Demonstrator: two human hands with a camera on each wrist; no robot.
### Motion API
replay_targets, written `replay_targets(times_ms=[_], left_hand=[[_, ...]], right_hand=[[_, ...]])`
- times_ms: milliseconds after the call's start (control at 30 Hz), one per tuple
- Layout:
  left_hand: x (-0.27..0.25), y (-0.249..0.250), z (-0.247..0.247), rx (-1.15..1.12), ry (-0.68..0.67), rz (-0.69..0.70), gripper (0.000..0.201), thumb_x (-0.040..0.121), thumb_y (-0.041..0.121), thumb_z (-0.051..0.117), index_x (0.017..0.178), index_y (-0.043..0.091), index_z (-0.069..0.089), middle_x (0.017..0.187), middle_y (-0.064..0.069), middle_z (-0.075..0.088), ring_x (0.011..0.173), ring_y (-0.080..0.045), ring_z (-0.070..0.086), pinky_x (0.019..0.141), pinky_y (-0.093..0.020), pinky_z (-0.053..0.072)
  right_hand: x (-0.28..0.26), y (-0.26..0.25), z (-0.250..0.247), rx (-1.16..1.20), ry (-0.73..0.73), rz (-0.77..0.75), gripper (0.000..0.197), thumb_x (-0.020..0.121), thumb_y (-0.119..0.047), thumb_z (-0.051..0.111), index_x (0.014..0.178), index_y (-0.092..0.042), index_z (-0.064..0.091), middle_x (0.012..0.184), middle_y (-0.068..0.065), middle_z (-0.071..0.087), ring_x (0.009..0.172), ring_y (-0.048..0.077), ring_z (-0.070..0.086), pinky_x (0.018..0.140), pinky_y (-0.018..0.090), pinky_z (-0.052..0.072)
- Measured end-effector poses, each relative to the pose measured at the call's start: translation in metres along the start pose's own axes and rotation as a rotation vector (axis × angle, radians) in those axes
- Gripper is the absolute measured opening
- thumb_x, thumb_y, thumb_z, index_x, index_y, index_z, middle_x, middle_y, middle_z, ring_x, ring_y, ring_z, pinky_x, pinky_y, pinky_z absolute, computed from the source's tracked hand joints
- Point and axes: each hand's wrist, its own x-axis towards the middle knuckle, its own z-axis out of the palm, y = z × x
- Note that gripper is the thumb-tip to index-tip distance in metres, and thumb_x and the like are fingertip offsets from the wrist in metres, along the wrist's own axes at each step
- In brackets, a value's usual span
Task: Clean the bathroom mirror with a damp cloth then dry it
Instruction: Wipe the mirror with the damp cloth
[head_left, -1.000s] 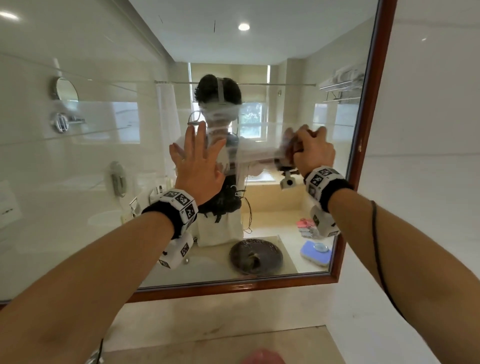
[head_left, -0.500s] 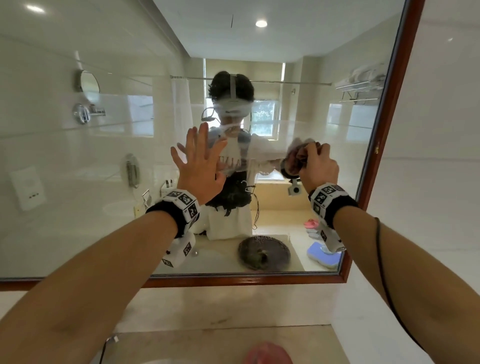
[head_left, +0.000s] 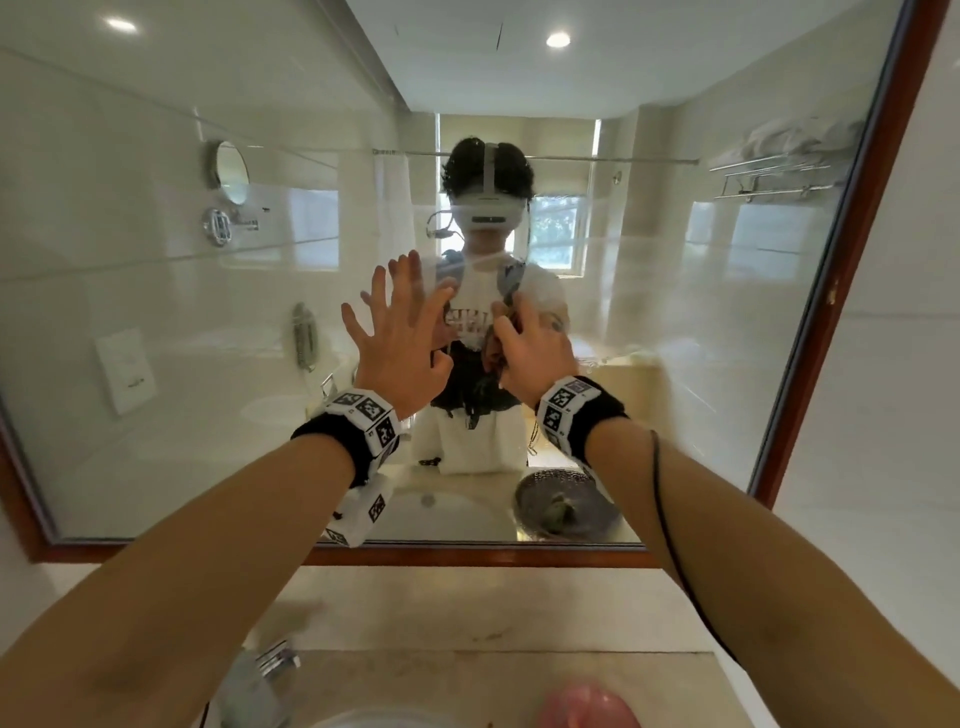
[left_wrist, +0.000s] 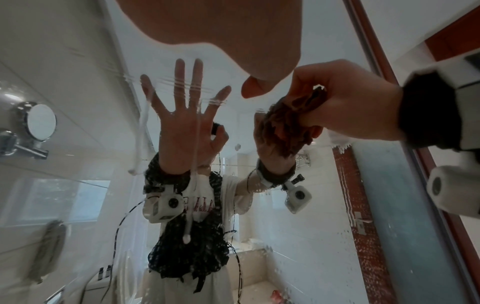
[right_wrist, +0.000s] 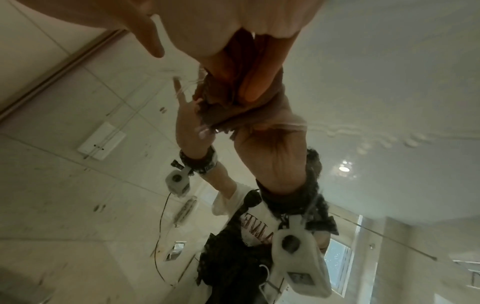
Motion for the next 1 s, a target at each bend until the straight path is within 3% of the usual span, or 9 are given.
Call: replay_targets(times_ms=[133,233,300,433,600,767,1000], left_hand=[[0.006,0.014,0.007,-0.005,0.028,0.032,0.087,0.087,0.036,0.06,0.153,0.036,0.004,0.162,-0.005,-0.021,0.15,-0.037,-0.013,0.112,-0.073,0.004],[0.016,0.034,0.012,-0.032,0.011,0.053,0.083,0.086,0.035,0.06,0.153,0.035,0.011,0.162,-0.005,-0.021,0.15,-0.036,-0.015,0.112,-0.074,0.002],[0.022,0.052,0.014,-0.025,-0.001,0.062,0.081,0.088,0.038,0.059,0.153,0.035,0.011,0.162,-0.007,-0.022,0.15,-0.036,-0.017,0.113,-0.073,0.001],[0.029,0.083,0.021,-0.018,-0.001,0.096,0.08,0.087,0.04,0.058,0.152,0.034,0.011,0.163,-0.01,-0.021,0.15,-0.037,-0.016,0.112,-0.073,0.004],[0.027,0.102,0.027,-0.018,-0.008,0.099,0.08,0.088,0.039,0.058,0.152,0.035,0.01,0.162,-0.008,-0.022,0.15,-0.037,-0.016,0.112,-0.073,0.003],[0.022,0.097,0.03,-0.018,-0.016,0.068,0.081,0.087,0.04,0.061,0.152,0.036,0.014,0.164,-0.01,-0.019,0.15,-0.039,-0.015,0.112,-0.073,0.001],[0.015,0.072,0.026,-0.021,0.006,0.068,0.081,0.086,0.039,0.06,0.152,0.036,0.011,0.163,-0.009,-0.017,0.15,-0.039,-0.012,0.112,-0.072,0.001]], right_hand=[[-0.004,0.026,-0.002,0.0,-0.017,0.008,0.053,0.085,-0.031,0.066,0.129,-0.016,0.041,0.145,0.018,0.03,0.111,0.042,0.052,0.082,0.049,0.053],[-0.016,0.058,-0.012,0.019,0.006,0.075,0.042,0.087,-0.032,0.064,0.122,-0.017,0.046,0.136,0.014,0.036,0.104,0.037,0.055,0.079,0.042,0.052],[-0.028,0.087,-0.021,0.029,0.036,0.135,0.039,0.09,-0.029,0.06,0.126,-0.017,0.048,0.133,0.013,0.039,0.097,0.034,0.057,0.074,0.037,0.048],[-0.05,0.157,-0.028,0.093,0.084,0.334,0.044,0.091,-0.021,0.054,0.134,-0.024,0.046,0.127,0.016,0.042,0.083,0.038,0.059,0.072,0.036,0.044],[-0.07,0.22,-0.023,0.137,0.184,0.624,0.041,0.088,-0.015,0.048,0.13,-0.019,0.048,0.119,0.021,0.045,0.085,0.045,0.057,0.075,0.043,0.046],[-0.073,0.221,-0.019,0.194,0.215,0.681,0.04,0.093,-0.016,0.046,0.132,-0.022,0.048,0.118,0.02,0.048,0.091,0.045,0.056,0.078,0.043,0.046],[-0.062,0.159,-0.006,0.169,0.119,0.496,0.05,0.093,-0.023,0.054,0.139,-0.013,0.037,0.123,0.018,0.05,0.092,0.043,0.059,0.081,0.045,0.047]])
